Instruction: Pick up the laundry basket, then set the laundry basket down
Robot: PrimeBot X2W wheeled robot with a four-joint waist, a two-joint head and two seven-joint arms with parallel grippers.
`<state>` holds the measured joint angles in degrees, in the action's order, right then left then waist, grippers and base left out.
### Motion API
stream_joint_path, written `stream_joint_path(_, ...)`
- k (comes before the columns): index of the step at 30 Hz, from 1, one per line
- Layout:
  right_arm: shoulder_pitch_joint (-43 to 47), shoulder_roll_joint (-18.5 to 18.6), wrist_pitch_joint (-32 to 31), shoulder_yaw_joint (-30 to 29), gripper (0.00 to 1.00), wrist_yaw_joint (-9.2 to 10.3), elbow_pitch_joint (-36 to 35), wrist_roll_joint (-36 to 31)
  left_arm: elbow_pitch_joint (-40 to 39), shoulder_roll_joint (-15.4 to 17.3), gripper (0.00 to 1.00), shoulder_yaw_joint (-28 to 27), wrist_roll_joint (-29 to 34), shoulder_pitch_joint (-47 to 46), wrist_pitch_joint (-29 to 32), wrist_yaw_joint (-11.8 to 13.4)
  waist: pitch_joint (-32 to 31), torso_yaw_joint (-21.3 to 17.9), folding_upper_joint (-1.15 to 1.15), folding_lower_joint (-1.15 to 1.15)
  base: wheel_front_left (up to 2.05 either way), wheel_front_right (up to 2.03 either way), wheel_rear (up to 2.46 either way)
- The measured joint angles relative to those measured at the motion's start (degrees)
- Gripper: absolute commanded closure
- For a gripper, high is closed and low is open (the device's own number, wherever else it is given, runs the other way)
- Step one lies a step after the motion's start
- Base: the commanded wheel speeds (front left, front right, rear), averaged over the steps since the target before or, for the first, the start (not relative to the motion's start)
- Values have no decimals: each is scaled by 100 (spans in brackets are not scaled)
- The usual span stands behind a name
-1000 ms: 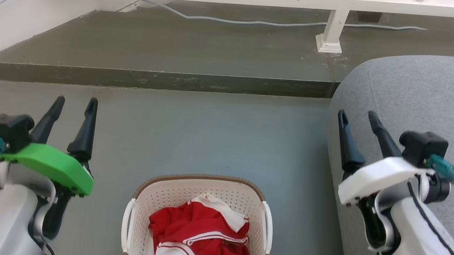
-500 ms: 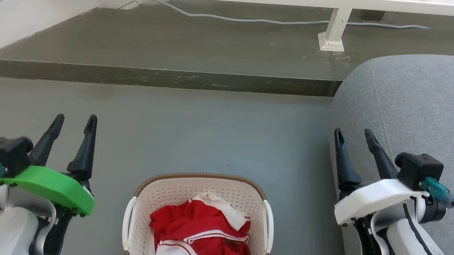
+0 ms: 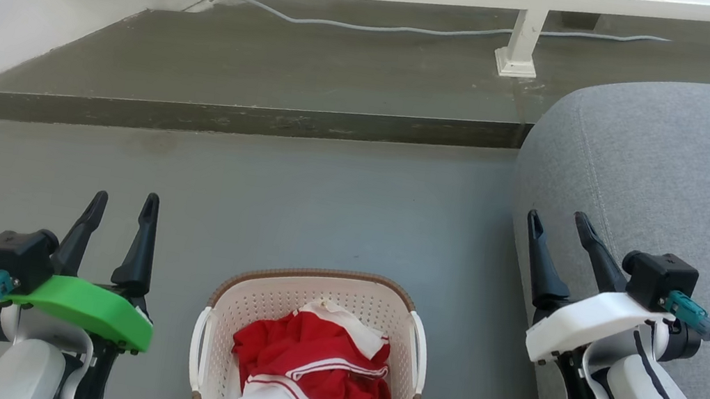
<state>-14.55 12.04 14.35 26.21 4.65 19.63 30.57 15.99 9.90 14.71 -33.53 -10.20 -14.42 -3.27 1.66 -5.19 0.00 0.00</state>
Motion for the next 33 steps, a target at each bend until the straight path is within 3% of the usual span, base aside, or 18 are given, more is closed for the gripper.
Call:
stream_joint_path(22,142,-126,0,-179,0,-60,-68,-242,-11,-140,0,-168,253,113,0,-153,27,8,0,0,0,0,0)
stream_joint_path(23,153,-131,-1,-181,100,-57,-57,-242,2,-152,100,-163,253,115,0,-177,26,12,0,0,0,0,0)
stream_joint_path(33,489,-255,-70,-280,100,-104,154,-5,233,-304,100,-181,24,318,115,-175,19,31,0,0,0,0,0)
